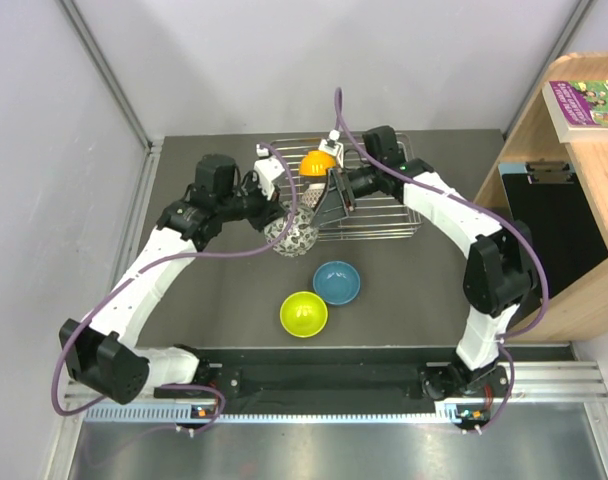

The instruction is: Load the bowls into the dish rack

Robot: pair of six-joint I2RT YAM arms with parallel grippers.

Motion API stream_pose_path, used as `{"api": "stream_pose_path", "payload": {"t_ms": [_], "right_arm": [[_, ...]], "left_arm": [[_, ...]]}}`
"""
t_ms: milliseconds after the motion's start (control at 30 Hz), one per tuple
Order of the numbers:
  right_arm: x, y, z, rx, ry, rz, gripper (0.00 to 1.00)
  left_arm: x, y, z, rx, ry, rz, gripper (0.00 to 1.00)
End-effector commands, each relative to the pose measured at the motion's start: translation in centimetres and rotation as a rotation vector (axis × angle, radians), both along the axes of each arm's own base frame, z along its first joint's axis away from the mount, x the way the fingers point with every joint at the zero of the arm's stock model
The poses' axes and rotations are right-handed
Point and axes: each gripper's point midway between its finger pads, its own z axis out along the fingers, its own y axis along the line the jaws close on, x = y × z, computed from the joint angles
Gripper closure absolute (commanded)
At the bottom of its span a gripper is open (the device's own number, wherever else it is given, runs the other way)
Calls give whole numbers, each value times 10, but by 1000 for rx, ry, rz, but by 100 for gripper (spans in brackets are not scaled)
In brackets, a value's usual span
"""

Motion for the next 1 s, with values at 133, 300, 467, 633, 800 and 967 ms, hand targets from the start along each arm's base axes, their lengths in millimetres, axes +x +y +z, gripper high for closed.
{"api": "stream_pose_path", "payload": {"t_ms": [133, 300, 467, 633, 800, 967], "right_arm": [[-15, 9, 5, 63, 24, 85, 3], [-32, 15, 14, 94, 39, 168, 5], [-38, 14, 19, 118, 50, 212, 6], [-34, 17, 15, 107, 49, 194, 6], [-27, 19, 11, 96, 49, 175, 6], [-26, 19, 14, 97, 40, 175, 7]], "left_arm": [[10, -2, 44, -60, -171, 53, 100], [9, -4, 44, -70, -166, 46, 100], [6, -7, 43, -82, -151, 36, 100], [2, -10, 42, -93, -140, 17, 100], [-4, -12, 39, -108, -121, -5, 100], [-8, -13, 35, -111, -108, -20, 100]]}}
